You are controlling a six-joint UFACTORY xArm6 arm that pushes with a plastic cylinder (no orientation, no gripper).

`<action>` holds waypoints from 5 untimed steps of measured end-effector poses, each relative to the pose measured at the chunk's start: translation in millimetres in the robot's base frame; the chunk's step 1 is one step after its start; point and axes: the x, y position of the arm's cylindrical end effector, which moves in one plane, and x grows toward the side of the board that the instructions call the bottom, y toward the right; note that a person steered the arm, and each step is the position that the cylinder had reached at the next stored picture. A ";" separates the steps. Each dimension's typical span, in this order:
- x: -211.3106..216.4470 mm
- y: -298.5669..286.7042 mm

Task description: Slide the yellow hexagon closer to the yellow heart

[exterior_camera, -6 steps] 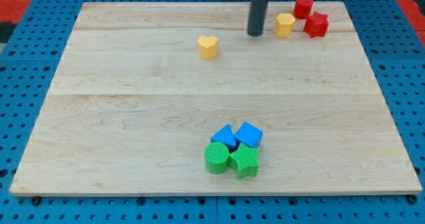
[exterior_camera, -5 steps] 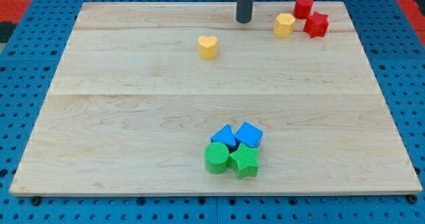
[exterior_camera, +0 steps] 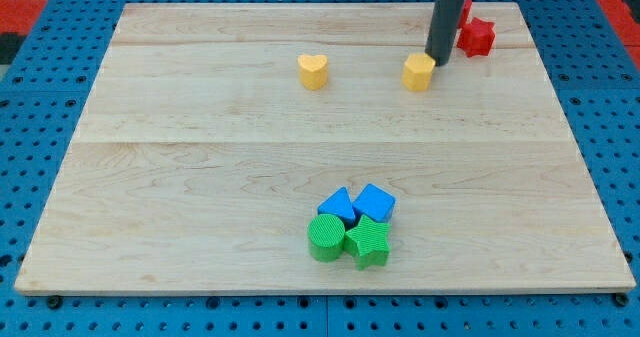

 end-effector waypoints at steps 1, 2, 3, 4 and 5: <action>28.6 -0.7; 25.7 23.2; 35.6 12.8; 32.9 -55.2; 13.7 -78.0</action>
